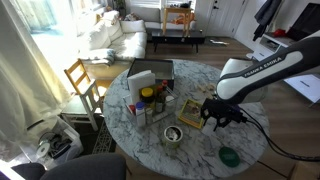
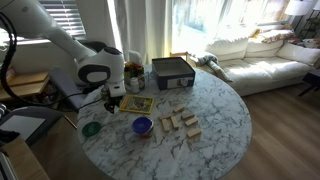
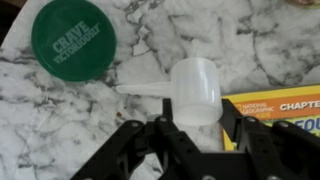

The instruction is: Put the measuring spoon upside down

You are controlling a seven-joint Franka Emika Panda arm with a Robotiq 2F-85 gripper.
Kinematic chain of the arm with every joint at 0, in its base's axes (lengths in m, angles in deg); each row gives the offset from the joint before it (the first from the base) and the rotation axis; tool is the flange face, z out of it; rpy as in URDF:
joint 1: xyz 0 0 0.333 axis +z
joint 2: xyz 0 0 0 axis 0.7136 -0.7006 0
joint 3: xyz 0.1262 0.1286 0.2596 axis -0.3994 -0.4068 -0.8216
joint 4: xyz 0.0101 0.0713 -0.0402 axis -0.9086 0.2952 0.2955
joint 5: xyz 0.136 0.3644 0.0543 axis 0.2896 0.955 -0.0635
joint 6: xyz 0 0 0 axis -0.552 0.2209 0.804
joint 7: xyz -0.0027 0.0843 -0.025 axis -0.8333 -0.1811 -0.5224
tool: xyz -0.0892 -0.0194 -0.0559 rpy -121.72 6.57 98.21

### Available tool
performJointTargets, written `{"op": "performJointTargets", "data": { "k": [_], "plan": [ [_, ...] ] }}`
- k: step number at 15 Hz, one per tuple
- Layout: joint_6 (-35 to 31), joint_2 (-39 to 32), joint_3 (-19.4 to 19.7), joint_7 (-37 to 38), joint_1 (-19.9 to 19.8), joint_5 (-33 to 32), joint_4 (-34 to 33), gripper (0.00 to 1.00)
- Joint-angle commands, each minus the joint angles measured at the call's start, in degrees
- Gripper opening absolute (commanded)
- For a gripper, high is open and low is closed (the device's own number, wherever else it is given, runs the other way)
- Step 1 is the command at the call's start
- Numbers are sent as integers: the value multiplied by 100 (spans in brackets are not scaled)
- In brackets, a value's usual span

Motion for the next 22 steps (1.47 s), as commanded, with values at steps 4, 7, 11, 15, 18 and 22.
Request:
{"op": "performJointTargets", "data": {
  "k": [4, 7, 11, 15, 18, 22],
  "plan": [
    [-442, 334, 558, 2321, 432, -2824, 485, 25],
    [-324, 273, 458, 3073, 413, -3426, 408, 25],
    [-322, 252, 346, 3710, 432, -3761, 400, 75],
    [-288, 378, 266, 4013, 399, -3945, 433, 96],
    [-295, 541, 201, 3977, 316, -3929, 474, 100],
    [-278, 1004, -189, 2450, -215, -2895, 623, 100]
  ]
}}
